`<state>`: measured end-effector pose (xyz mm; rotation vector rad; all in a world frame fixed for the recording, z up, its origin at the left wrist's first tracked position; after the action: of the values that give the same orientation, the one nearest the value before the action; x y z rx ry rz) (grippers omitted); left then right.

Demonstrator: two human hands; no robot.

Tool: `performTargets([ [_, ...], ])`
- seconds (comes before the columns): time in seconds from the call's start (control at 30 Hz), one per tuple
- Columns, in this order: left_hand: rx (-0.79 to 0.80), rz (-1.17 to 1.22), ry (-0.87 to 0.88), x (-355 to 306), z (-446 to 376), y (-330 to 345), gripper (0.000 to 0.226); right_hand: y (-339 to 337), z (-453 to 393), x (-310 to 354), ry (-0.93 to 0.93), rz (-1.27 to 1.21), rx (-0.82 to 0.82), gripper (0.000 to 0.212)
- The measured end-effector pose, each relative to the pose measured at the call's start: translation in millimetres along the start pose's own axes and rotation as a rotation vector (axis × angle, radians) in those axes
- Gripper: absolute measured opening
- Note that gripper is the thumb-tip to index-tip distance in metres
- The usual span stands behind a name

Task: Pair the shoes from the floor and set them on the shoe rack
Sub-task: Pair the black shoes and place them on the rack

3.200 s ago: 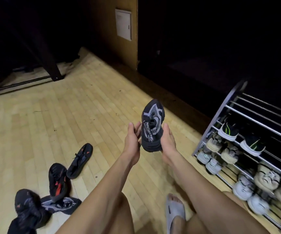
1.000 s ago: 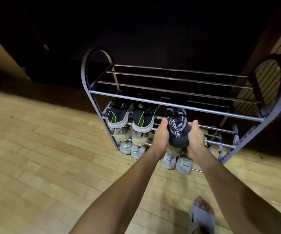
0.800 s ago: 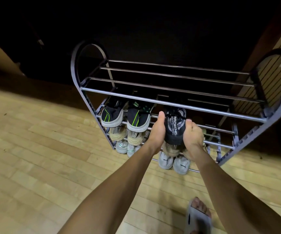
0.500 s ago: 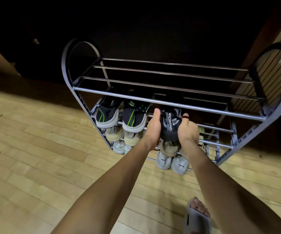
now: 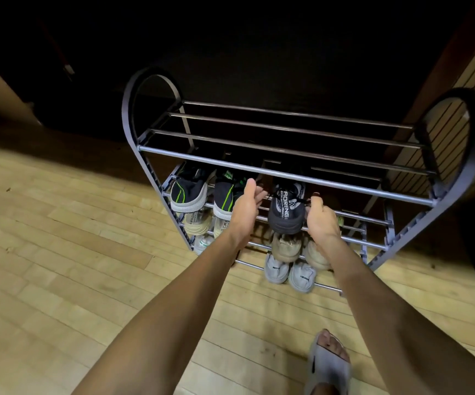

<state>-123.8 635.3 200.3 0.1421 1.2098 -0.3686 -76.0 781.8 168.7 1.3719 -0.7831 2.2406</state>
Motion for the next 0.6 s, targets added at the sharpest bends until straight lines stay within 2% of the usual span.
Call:
performTargets([
  [0.13, -0.032, 0.011, 0.053, -6, 31, -30, 0.052, -6, 31, 13, -0.041, -0.168, 0.112, 0.057],
  [0.3, -0.151, 0.035, 0.144, -16, 103, -82, 0.042, 7, 108, 29, -0.178, -0.189, 0.277, 0.047],
  [0.5, -0.404, 0.052, 0.297, -26, 219, -169, 0.040, 18, 211, 72, -0.393, -0.186, 0.376, 0.032],
  [0.6, -0.524, 0.082, 0.321, -34, 274, -218, 0.041, 27, 257, 88, -0.459, -0.148, 0.447, 0.034],
])
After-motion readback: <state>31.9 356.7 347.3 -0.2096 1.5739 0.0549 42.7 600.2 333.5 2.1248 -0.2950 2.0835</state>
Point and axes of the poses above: each hand's wrist, its own z-axis away from the middle knuckle, its own y-axis out of the palm, x = y × z, the point moved 1 cm from there along -z, towards the middle knuckle, and after that the axes turned 10 degrees about -z, right-handed, at the moved point
